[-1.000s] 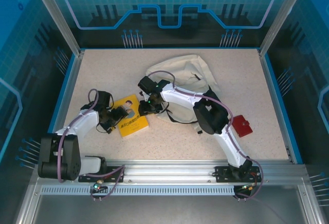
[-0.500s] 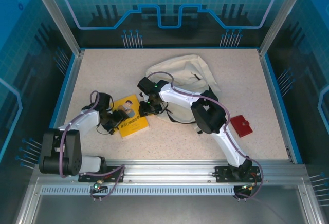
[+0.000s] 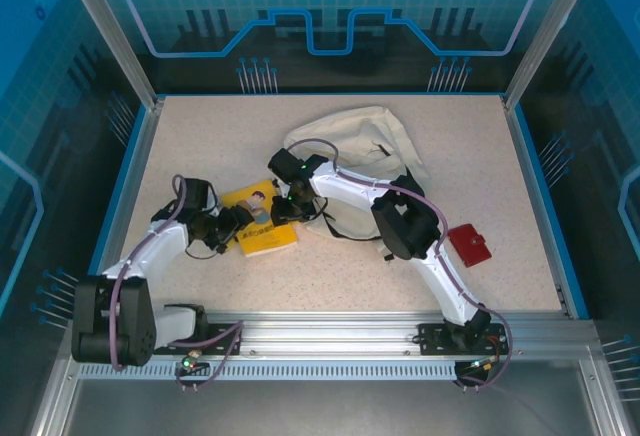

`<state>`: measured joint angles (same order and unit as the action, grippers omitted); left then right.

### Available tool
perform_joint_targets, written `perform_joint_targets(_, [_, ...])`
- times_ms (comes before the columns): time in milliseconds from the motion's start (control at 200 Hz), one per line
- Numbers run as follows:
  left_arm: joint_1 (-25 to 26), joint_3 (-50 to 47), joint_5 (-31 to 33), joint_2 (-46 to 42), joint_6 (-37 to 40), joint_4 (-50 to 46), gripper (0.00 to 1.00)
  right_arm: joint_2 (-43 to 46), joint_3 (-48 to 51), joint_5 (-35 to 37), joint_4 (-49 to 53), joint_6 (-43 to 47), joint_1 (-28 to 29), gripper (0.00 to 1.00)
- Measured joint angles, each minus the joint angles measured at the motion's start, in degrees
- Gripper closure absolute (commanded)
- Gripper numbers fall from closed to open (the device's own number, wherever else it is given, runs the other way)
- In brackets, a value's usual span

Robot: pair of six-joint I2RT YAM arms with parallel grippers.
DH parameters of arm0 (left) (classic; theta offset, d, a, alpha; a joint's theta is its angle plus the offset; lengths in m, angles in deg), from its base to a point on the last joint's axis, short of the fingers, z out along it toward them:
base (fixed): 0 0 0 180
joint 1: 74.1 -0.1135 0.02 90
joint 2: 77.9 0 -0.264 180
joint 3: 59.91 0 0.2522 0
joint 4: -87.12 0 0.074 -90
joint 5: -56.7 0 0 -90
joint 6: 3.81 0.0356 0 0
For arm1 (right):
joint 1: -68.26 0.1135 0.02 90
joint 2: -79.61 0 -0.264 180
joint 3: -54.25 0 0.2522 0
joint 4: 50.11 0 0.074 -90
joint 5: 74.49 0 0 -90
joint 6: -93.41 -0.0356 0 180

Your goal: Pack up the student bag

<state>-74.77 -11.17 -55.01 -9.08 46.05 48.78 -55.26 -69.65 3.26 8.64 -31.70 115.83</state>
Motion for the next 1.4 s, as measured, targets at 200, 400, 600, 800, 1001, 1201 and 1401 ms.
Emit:
perform_joint_targets(200, [-0.3, -0.1, -1.6, -1.7, -1.3, 3.5, 0.46, 0.0, 0.0, -0.3, 0.1, -0.4, -0.8, 0.64])
perform_joint_targets(400, [-1.4, -2.7, -2.9, 0.2, -6.7, 10.5, 0.51, 0.0, 0.0, -0.2, 0.6, -0.9, -1.4, 0.64])
perform_joint_targets(600, [-1.6, -3.2, -5.6, 1.6, -11.6, 16.7, 0.54, 0.3, 0.6, -0.2, 0.5, -1.2, -2.0, 0.64])
perform_joint_targets(800, [-1.3, -4.6, -10.2, 3.2, -16.5, 22.2, 0.59, 0.7, 1.3, -0.3, -0.2, -1.4, -2.1, 0.65])
perform_joint_targets(1001, [-1.3, -4.3, -10.9, 4.8, -16.0, 21.4, 0.62, 1.5, 2.8, -0.3, -1.7, -1.9, -2.3, 0.65])
perform_joint_targets(1201, [-1.3, -1.6, -10.6, 6.3, -11.6, 16.1, 0.78, 2.3, 4.0, -0.3, -2.8, -1.9, -2.3, 0.62])
perform_joint_targets(1401, [-1.2, 0.3, -10.3, 6.2, -8.3, 12.6, 0.93, 6.9, 9.2, -2.1, -6.1, -2.5, -3.1, 0.47])
